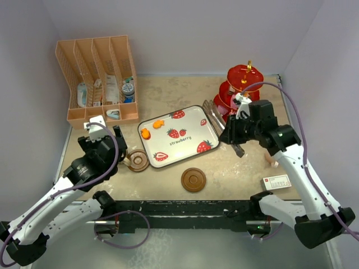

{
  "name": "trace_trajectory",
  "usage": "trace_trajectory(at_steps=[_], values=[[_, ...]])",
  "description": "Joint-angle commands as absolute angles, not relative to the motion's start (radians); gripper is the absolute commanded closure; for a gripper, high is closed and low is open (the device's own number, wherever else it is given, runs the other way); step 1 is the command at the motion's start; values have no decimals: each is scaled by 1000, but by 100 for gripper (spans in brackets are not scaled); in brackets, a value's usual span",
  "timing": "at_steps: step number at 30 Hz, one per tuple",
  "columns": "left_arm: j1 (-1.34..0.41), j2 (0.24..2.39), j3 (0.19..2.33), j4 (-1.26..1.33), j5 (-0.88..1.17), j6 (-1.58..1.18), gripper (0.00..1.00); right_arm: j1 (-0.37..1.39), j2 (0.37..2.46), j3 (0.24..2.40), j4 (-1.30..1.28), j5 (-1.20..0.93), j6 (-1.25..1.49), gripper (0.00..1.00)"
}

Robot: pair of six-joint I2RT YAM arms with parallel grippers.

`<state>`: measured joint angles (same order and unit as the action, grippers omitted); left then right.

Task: Serve the afternoon tea
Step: Pick up the desert from the tray.

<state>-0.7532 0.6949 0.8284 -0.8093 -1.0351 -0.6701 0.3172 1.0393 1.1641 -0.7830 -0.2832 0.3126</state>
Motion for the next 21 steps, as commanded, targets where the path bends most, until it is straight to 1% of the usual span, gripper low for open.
trace_trajectory(at_steps=[1, 6, 12, 17, 21], values=[[-750, 684, 857, -804, -1082, -685, 12, 460, 1053, 1166, -701, -246, 377, 63], [-751, 662, 861, -818, -1103, -702, 12, 649, 1139, 1181, -646, -101, 476, 63], [-751, 642, 863, -827, -1122, -716, 12, 838, 1330, 1273, -607, 34, 552, 64], [-750, 626, 867, -840, -1142, -733, 12, 904, 1494, 1324, -532, 58, 586, 62], [-750, 613, 865, -838, -1144, -734, 12, 919, 1628, 1393, -525, 102, 603, 62]])
